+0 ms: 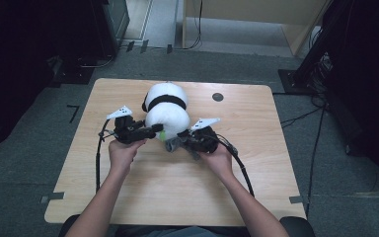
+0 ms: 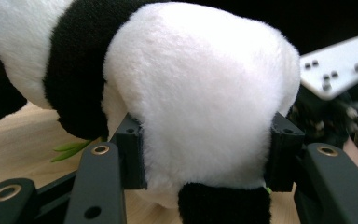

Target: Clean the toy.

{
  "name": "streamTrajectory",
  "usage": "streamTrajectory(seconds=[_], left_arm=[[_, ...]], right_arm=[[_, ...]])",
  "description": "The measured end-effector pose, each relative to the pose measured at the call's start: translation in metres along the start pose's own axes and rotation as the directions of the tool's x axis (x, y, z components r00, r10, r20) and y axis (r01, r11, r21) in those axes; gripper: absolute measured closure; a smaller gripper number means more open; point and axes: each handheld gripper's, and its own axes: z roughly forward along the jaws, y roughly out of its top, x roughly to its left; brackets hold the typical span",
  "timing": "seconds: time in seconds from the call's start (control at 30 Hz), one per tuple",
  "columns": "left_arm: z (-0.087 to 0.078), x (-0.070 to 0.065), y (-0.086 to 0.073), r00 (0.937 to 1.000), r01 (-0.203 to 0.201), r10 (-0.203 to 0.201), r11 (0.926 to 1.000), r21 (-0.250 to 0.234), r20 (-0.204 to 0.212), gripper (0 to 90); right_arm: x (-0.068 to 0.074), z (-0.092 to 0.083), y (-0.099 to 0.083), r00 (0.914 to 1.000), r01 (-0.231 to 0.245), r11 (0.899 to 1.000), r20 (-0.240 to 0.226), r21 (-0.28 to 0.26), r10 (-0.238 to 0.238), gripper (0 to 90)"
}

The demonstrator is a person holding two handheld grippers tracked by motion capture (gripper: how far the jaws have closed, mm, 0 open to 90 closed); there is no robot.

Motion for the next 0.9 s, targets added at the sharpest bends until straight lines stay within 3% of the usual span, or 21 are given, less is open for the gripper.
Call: streamTrajectory(seconds=[0.27, 0.43, 0.57, 0.67, 0.77, 0.87, 0.9], left_arm=[[0.001, 0.002, -0.002, 0.9992, -0.028, 0.027, 0.9992, 0.027, 0.028, 44.8], [0.000, 0.003, -0.003, 0.9987, -0.051, 0.051, 0.9979, 0.040, 0.007, 44.6], [0.000, 0.007, -0.006, 0.9995, -0.032, 0.031, 0.9989, 0.036, 0.008, 44.5], [0.000, 0.008, -0.007, 0.9991, -0.041, 0.041, 0.9979, 0.050, -0.010, 44.4], [0.001, 0.009, -0.007, 0.9982, -0.052, 0.054, 0.9968, 0.061, -0.025, 44.3], [0.003, 0.008, -0.008, 0.9978, -0.056, 0.058, 0.9960, 0.069, -0.032, 44.2], [0.004, 0.007, -0.008, 0.9976, -0.058, 0.061, 0.9956, 0.074, -0.032, 44.1]], right_arm=[[-0.019, -0.018, -0.003, 0.9975, -0.051, 0.998, 0.047, -0.023, 0.052, 77.8], [-0.028, -0.028, -0.002, 0.9944, -0.071, 0.997, 0.075, -0.037, 0.073, 77.8], [-0.036, -0.038, 0.001, 0.9906, -0.115, 0.990, 0.065, -0.080, 0.120, 77.8], [-0.037, -0.045, 0.005, 0.9903, -0.113, 0.990, 0.071, -0.083, 0.119, 77.8], [-0.042, -0.055, 0.011, 0.9870, -0.134, 0.982, 0.072, -0.131, 0.144, 77.8], [-0.047, -0.069, 0.018, 0.9791, -0.187, 0.961, 0.041, -0.203, 0.199, 77.8], [-0.047, -0.071, 0.021, 0.9794, -0.189, 0.959, 0.032, -0.210, 0.199, 77.8]])
